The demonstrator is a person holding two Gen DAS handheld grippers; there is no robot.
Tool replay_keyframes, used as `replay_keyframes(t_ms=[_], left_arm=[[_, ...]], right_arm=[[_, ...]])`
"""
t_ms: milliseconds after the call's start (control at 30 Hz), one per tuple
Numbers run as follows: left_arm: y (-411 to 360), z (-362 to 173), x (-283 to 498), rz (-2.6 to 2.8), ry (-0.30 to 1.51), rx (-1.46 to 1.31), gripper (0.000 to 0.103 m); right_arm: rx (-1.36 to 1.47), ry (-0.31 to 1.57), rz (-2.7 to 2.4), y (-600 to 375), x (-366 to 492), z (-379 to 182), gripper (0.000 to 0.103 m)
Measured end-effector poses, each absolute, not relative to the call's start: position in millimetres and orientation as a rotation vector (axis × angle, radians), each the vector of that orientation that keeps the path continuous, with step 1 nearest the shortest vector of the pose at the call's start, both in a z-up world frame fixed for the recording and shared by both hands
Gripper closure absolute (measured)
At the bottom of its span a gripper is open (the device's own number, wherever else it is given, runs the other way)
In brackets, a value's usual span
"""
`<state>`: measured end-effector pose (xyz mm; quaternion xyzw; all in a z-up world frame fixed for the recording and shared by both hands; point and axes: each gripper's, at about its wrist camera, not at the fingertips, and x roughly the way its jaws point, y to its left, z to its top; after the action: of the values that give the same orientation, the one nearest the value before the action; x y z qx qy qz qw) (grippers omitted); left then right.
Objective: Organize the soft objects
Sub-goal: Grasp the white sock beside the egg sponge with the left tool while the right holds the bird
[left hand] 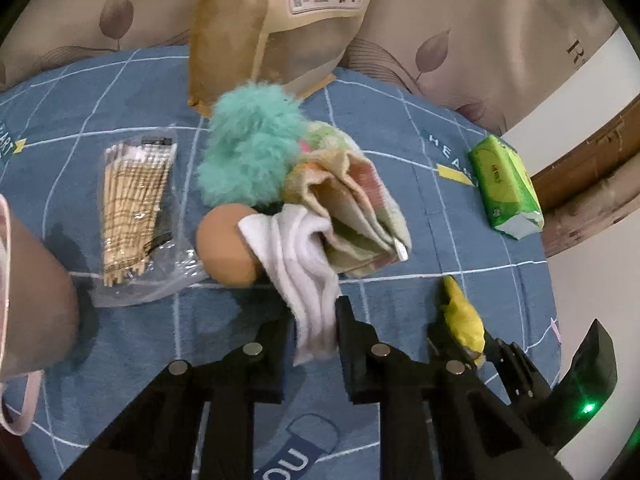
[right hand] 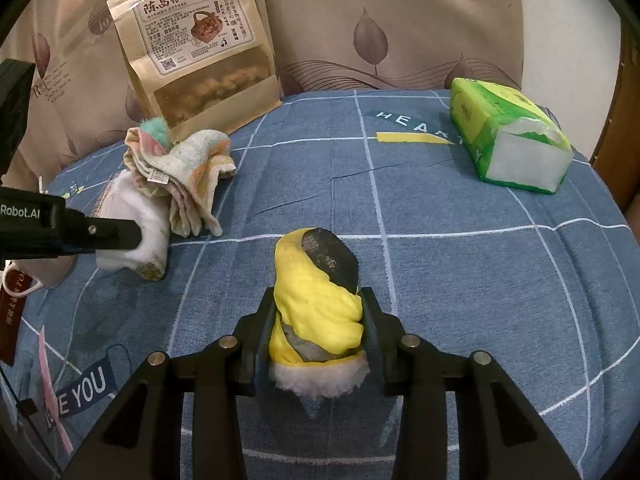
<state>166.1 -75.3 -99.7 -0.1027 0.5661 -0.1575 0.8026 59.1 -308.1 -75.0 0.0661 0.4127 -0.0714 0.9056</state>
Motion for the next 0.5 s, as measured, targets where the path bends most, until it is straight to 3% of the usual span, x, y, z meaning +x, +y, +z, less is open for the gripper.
replay_keyframes(t_ms=[500], left_arm=[[-68, -50, 123, -0.426, 1.136, -0.101, 0.089]], right_arm=[[0.129, 0.854, -0.153, -307, 59, -75, 0.066]])
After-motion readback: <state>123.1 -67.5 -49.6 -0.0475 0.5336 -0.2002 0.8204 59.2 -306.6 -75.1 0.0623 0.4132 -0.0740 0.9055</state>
